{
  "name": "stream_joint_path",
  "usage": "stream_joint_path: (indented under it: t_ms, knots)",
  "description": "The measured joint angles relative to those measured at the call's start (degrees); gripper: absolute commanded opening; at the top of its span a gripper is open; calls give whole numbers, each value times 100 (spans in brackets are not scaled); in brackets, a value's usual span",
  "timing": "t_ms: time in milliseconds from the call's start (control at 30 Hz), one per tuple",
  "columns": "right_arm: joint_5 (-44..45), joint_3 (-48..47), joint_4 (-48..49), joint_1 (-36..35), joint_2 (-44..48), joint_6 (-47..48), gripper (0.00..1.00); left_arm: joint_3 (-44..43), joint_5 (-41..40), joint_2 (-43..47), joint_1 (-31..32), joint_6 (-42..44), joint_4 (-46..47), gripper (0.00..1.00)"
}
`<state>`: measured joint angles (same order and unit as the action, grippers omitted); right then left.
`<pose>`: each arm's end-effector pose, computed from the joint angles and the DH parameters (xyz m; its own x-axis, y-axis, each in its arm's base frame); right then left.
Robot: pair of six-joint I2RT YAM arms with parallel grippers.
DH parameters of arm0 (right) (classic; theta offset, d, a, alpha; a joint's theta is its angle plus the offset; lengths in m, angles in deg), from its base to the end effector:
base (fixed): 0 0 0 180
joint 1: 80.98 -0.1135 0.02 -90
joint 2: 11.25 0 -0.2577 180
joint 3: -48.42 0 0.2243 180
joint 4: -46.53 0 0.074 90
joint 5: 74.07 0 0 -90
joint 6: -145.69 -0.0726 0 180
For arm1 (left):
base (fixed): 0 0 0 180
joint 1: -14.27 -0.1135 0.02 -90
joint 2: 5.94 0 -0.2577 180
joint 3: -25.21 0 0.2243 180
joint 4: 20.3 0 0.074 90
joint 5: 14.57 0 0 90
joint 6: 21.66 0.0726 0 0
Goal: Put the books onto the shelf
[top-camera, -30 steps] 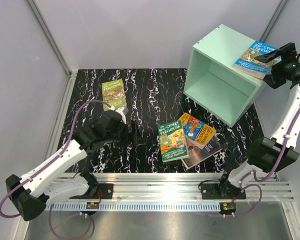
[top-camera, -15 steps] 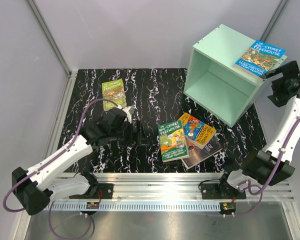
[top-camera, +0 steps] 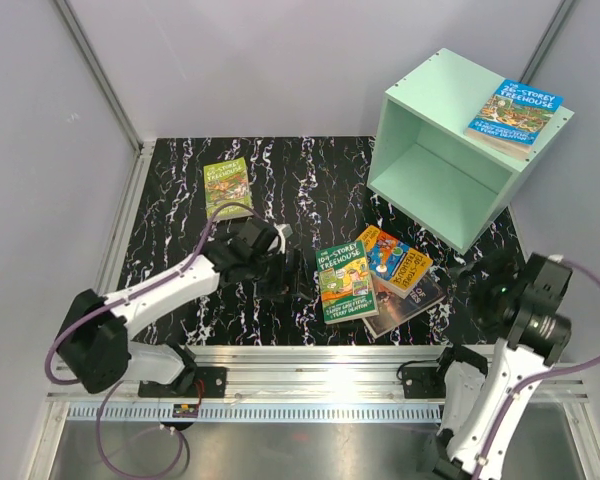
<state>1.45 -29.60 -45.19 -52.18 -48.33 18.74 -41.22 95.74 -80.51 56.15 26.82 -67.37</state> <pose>0.0745 -0.0203 0.3041 -0.3454 0.8541 -0.3889 0.6701 0.5146 0.5349 0.1727 -0.1887 0.2135 -0.9706 0.0353 -0.2382 0.1738 0.7872 -0.5916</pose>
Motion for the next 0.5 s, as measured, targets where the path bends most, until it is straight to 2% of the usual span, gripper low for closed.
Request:
stream_joint_path:
  t_ms: [167,300,400,500]
  knots:
    - [-1652,1587,313,0,833,-184,100,0,125,-704,0,66,378,86]
    - [-2581,2245,520,0,1257,-297,100,-2,177,-1259,0,105,632,86]
    - [-2885,2413,638,-44,1325,-260,100,-4,199,-1574,0,107,785,86]
    - [-2754,2487,649,-210,1115,-74,100,-4,205,-1803,0,98,920,86]
